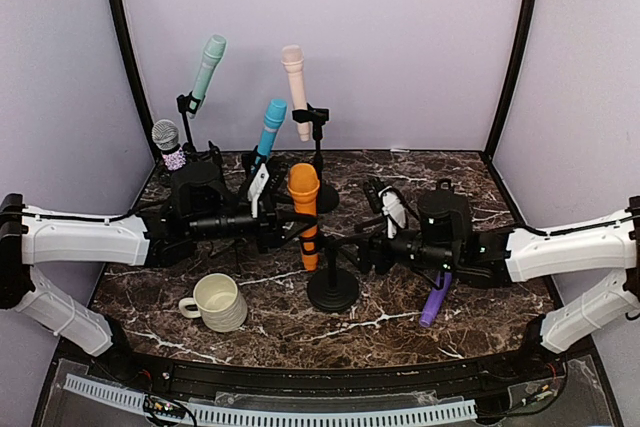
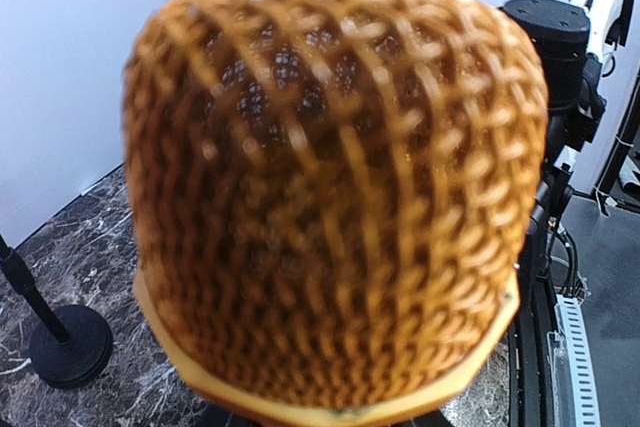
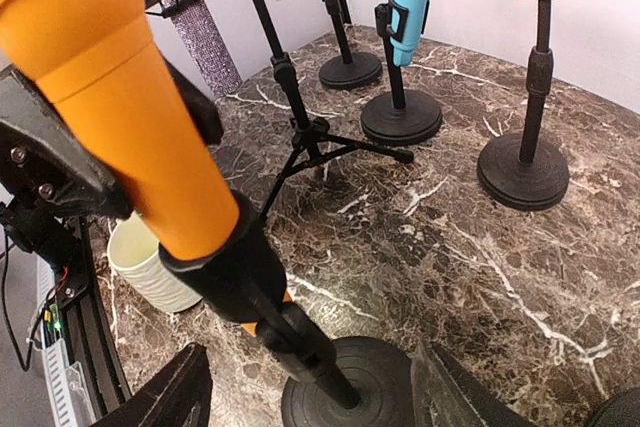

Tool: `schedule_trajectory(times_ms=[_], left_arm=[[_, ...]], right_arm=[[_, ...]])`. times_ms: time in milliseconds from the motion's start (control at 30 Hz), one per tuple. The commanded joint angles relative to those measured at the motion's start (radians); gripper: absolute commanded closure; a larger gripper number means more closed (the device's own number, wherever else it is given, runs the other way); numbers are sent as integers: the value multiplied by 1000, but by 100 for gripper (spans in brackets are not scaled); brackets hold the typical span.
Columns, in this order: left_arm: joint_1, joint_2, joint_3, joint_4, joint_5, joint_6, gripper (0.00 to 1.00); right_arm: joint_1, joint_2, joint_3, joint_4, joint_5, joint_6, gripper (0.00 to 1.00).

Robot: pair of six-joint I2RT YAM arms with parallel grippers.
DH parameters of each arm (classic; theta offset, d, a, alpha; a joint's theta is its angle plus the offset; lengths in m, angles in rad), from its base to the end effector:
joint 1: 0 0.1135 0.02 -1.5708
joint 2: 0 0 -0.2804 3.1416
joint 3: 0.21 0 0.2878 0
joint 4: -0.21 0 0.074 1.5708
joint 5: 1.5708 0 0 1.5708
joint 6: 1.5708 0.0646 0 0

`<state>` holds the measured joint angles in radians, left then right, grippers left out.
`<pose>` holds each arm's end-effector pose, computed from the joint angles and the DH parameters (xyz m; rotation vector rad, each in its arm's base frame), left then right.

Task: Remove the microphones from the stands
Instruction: Hold the microphone stand with the microphone at the center of the board.

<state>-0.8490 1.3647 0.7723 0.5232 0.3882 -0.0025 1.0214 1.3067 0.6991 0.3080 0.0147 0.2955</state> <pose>0.2216 -0.2887 0.2713 0.9809 1.4195 -0.9579 0.1807 0.2934 0.2318 -0.6891 1.8447 0.8775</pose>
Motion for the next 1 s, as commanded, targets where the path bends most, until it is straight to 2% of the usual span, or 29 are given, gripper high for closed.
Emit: schedule_trajectory(times_ms=[0, 533, 667, 967], left_arm=[[2, -45, 1, 59, -103, -38, 100], [2, -42, 25, 22, -91, -65, 100], [1, -48, 20, 31, -80, -62, 100], [1, -45, 27, 24, -66, -61, 100]], right_arm=[[41, 23, -36, 158, 110, 107, 30], [83, 259, 28, 229, 162, 178, 33], [85, 311, 72, 210, 218, 183, 47], [119, 395, 116, 230, 343, 140, 71]])
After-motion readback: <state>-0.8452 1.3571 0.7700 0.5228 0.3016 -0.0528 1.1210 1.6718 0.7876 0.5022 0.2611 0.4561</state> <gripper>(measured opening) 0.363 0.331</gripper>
